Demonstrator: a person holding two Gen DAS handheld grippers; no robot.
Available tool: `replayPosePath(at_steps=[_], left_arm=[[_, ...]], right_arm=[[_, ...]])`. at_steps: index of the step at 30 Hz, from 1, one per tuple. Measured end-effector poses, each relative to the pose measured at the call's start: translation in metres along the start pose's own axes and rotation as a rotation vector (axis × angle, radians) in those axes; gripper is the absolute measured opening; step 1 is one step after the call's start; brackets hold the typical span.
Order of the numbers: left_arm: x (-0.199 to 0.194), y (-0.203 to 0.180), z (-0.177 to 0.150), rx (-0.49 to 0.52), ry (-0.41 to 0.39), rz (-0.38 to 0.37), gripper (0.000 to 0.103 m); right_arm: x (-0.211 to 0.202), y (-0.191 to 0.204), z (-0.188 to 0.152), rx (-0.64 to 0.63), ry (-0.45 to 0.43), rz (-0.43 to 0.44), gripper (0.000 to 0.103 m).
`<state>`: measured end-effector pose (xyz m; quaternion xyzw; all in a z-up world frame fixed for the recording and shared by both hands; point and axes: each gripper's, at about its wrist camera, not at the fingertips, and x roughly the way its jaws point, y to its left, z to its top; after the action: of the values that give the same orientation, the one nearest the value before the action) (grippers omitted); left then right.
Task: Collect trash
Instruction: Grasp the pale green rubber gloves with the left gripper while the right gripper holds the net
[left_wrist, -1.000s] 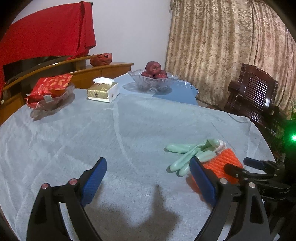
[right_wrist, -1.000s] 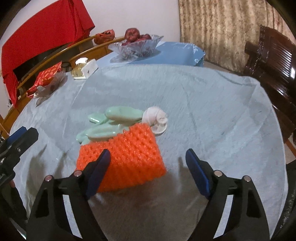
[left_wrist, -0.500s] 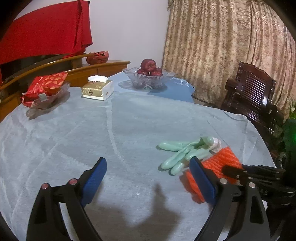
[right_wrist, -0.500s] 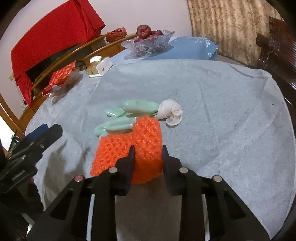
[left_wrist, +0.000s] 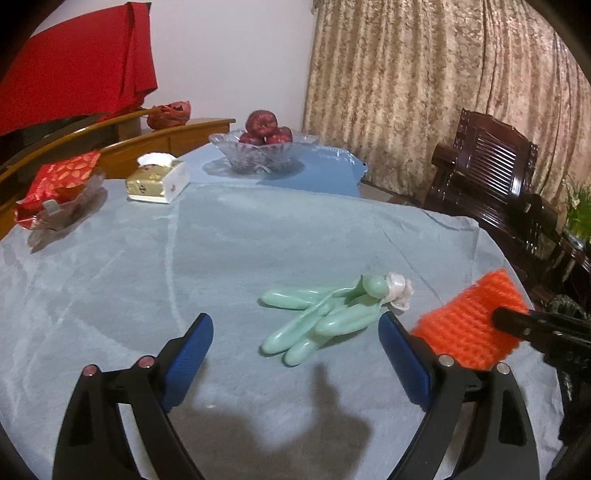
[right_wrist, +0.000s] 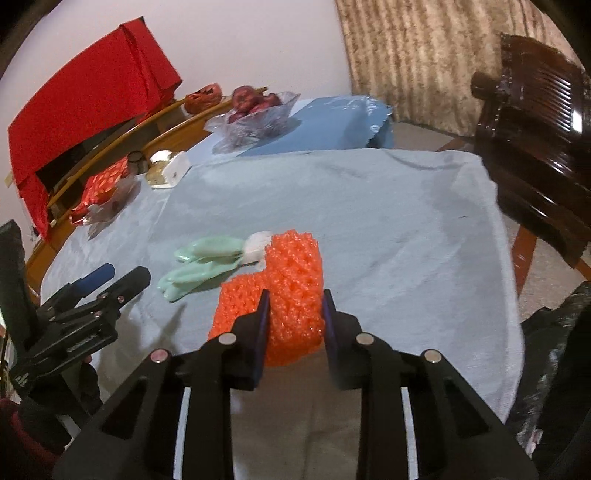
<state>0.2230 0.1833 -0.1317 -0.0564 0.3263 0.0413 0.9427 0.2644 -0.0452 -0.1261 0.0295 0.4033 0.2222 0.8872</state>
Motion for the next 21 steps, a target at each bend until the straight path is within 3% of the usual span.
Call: replayPosePath(at_steps=[9, 14, 18, 20, 21], left_arm=[[0.046, -0.011, 0.001, -0.003, 0.090, -0.004, 0.088], [0.066, -0.012, -0.002, -0.005, 0.178, -0.013, 0.080], [0.071, -0.009, -0.004, -0.019, 0.209, -0.019, 0.067], [0.070, -0.010, -0.004, -0.023, 0.207, -0.021, 0.053], [0.069, -0.010, -0.004, -0.019, 0.205, -0.030, 0.038]], right_arm=[[0.003, -0.016, 0.002, -0.005, -0.004, -0.023, 0.026], [0.008, -0.019, 0.001, 0.002, -0.002, -0.016, 0.026], [0.013, -0.019, -0.001, 0.008, 0.004, -0.011, 0.026], [0.015, -0.019, -0.002, 0.010, 0.009, -0.010, 0.026], [0.016, -0.019, -0.003, 0.011, 0.010, -0.010, 0.026]])
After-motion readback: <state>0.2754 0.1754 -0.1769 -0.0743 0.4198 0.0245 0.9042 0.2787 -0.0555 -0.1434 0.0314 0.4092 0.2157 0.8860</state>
